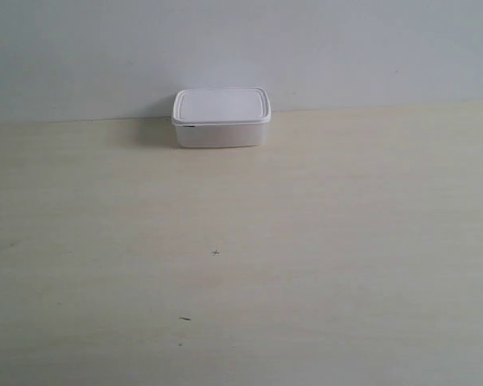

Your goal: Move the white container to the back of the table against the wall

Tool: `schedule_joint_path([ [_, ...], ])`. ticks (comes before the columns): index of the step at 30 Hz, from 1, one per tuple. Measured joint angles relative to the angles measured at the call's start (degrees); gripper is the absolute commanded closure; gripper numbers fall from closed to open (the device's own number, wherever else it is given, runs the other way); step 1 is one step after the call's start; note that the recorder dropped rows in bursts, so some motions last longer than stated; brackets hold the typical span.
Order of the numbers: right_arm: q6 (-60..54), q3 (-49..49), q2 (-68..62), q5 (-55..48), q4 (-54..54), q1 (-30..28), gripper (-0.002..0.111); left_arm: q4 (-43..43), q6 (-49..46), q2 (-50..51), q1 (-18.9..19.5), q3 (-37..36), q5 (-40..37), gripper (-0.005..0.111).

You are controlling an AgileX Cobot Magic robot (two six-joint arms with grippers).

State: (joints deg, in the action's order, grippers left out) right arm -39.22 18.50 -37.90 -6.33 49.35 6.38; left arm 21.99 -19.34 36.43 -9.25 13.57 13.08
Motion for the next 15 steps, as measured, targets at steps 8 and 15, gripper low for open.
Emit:
schedule_joint_path([
  [8,0.00,0.00,0.00,0.13,0.00,0.00,0.108,-0.11,-0.10,0.00,0.00,0.00,-0.66,0.107],
  [15,0.00,0.00,0.00,0.13,0.00,0.00,0.108,-0.11,-0.10,-0.20,0.22,0.00,-0.91,0.107],
])
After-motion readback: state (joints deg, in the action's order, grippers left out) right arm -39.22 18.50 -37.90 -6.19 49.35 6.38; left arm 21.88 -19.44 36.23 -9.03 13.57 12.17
